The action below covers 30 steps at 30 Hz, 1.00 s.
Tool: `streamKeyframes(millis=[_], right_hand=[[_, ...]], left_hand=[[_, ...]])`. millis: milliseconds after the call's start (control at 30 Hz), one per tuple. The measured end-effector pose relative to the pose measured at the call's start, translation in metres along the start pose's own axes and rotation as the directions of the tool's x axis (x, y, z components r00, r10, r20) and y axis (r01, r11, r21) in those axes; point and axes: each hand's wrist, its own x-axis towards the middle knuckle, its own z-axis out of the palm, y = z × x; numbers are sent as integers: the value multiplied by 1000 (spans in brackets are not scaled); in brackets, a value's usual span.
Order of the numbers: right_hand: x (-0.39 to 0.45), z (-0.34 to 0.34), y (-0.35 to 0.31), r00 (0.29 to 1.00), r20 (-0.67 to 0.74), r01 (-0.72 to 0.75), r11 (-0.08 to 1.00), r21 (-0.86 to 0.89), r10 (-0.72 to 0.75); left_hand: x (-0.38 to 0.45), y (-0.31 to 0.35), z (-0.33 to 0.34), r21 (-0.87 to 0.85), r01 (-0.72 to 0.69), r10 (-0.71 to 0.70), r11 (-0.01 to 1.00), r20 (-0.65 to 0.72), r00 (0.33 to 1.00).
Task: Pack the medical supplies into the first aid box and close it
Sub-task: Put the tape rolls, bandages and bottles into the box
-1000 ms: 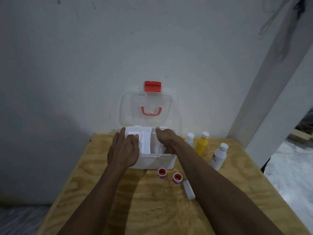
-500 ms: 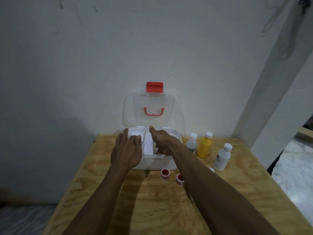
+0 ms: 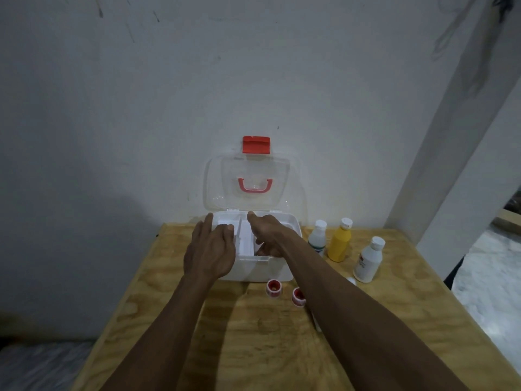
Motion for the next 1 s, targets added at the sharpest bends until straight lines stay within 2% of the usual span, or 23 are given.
streamKeyframes(millis=[167, 400, 533, 667, 733, 800, 867, 933, 1000], right_hand=[[-10, -12, 2, 985, -109, 128, 990, -56, -133], [-55, -61, 31, 864, -262, 385, 900, -206, -430], [-83, -80, 64, 795, -279, 450, 832, -325, -539], [-94, -81, 99, 720, -287, 467, 748, -472, -632], [-93, -76, 114, 729, -268, 462, 741, -487, -630], [-92, -70, 127, 785, -214, 424, 756, -499, -581], [-89, -64, 137, 827, -173, 381, 760, -526, -535], [-86, -58, 144, 839, -150, 352, 731, -585, -523], [-84, -52, 146, 833, -136, 335, 685, -647, -536]], left_hand=[[0, -1, -2, 17, -10, 10, 1000, 5, 1000], [-5, 1, -6, 1, 3, -3, 1000, -34, 999], [-23, 16, -10, -14, -47, 43, 999, -224, 974], [-69, 36, 2, -59, -233, 182, 971, -455, 872], [-94, 43, 15, -40, -332, 271, 943, -488, 830], [-111, 48, 29, -44, -364, 314, 930, -416, 853], [-119, 51, 40, -77, -302, 273, 950, -268, 924], [-121, 52, 49, -72, -238, 226, 969, -143, 964], [-120, 50, 56, -63, -207, 201, 976, -90, 975]])
